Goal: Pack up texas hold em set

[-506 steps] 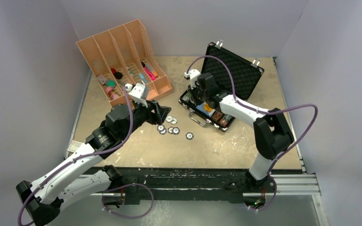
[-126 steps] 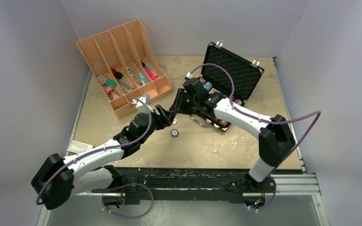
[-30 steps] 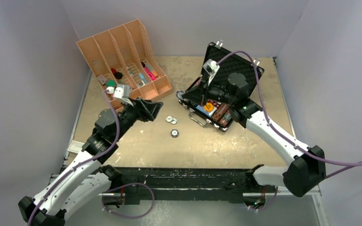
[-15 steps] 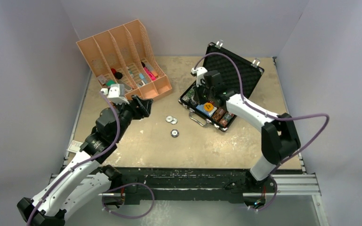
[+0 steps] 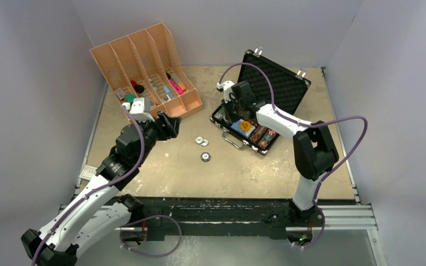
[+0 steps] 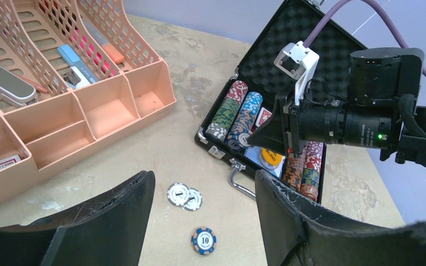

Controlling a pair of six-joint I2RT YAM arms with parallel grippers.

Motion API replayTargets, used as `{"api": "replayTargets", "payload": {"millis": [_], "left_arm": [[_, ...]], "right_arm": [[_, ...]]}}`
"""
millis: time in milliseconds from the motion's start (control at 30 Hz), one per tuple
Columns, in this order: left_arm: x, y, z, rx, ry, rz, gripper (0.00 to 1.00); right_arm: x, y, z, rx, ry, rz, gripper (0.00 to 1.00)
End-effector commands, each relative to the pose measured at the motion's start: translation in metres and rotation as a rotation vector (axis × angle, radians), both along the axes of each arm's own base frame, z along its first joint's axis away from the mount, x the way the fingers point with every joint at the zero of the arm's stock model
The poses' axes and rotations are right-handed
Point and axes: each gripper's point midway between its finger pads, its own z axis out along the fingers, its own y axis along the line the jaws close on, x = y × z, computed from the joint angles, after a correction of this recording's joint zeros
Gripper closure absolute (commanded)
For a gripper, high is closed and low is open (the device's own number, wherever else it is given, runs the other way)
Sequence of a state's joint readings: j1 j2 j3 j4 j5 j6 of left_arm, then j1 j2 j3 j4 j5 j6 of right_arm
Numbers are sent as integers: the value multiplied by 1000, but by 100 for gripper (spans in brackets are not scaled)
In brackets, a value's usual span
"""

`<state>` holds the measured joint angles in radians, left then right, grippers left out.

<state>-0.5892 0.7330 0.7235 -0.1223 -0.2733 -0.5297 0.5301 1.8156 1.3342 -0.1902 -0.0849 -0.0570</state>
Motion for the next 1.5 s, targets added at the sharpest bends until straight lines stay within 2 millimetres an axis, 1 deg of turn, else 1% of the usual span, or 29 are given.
{"api": "replayTargets", "payload": {"millis": [0, 167, 233, 367, 467, 667, 800, 933, 1000, 1200, 1467], "left_arm": [[2, 1, 28, -18, -66, -1, 34], [3, 1, 27, -13, -64, 0, 34], [3, 1, 28, -13, -64, 2, 34], [3, 1, 27, -12, -64, 3, 34], [4, 1, 26, -10, -62, 4, 34], [4, 2, 26, -7, -60, 6, 34], [4, 2, 26, -5, -59, 9, 34], [4, 2, 25, -3, -59, 6, 34], [3, 0, 26, -3, -60, -4, 34], [4, -1, 26, -1, -60, -9, 34], [5, 5, 26, -10, -55, 30, 34]], "right_arm": [[10, 8, 12, -2, -37, 39, 100], [14, 5, 5, -28, -35, 33, 100], [21, -1, 3, -61, -58, 1, 100], [28, -9, 1, -109, -80, -27, 100], [31, -14, 0, -133, -91, -43, 95], [30, -13, -6, -156, -85, -22, 86], [29, -12, -9, -163, -80, -19, 82], [35, -20, -11, -201, -96, -90, 79], [35, -17, -11, -196, -98, -96, 77], [31, -8, -8, -164, -94, -105, 72], [25, -4, 17, -70, -66, -200, 63]]}}
